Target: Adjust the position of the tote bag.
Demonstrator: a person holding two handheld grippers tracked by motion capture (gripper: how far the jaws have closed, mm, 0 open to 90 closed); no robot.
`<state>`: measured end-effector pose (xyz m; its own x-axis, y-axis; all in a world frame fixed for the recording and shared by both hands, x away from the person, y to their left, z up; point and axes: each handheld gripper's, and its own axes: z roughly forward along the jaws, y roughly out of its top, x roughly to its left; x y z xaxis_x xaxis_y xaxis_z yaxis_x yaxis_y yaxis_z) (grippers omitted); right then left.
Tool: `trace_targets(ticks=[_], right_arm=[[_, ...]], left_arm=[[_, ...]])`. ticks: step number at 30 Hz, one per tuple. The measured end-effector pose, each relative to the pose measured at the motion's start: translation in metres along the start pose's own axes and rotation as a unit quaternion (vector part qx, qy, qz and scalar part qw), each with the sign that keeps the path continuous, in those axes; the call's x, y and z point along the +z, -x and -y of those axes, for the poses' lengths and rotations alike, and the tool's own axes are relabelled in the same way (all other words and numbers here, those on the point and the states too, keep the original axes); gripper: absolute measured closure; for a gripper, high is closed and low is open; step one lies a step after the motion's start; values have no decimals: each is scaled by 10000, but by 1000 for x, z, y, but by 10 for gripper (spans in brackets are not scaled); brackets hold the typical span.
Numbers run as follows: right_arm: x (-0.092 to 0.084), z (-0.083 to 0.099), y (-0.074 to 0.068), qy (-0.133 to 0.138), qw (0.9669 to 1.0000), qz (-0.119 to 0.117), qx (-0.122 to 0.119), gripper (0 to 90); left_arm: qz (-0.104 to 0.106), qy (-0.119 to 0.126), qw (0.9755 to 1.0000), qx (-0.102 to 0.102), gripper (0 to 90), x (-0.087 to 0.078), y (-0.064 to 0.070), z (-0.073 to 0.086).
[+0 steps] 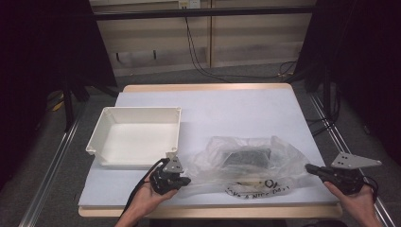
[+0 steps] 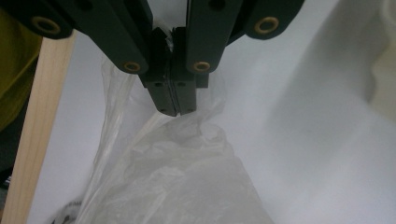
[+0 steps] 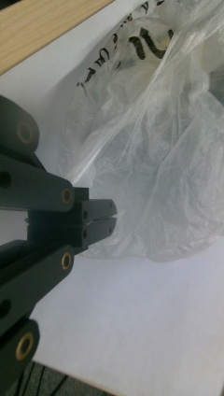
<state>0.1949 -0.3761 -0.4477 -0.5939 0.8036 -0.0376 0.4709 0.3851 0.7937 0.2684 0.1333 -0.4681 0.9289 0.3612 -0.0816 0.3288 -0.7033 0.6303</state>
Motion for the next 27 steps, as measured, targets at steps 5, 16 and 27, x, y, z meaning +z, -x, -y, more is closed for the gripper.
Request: trace_targets(ticks=[5,16,27], right_arm=[[12,10,1,-99,9999,-77,47,900],[28,20,1,-387,9992,-114,72,900],[7,8,-1,141,9997,-113,165,799]], left_arm=[[-11,-13,10000,19,898,-2,-1,3],[-101,82,9999,28,897,-3,8,9],[271,916,9954,-100,742,-25,8,1]])
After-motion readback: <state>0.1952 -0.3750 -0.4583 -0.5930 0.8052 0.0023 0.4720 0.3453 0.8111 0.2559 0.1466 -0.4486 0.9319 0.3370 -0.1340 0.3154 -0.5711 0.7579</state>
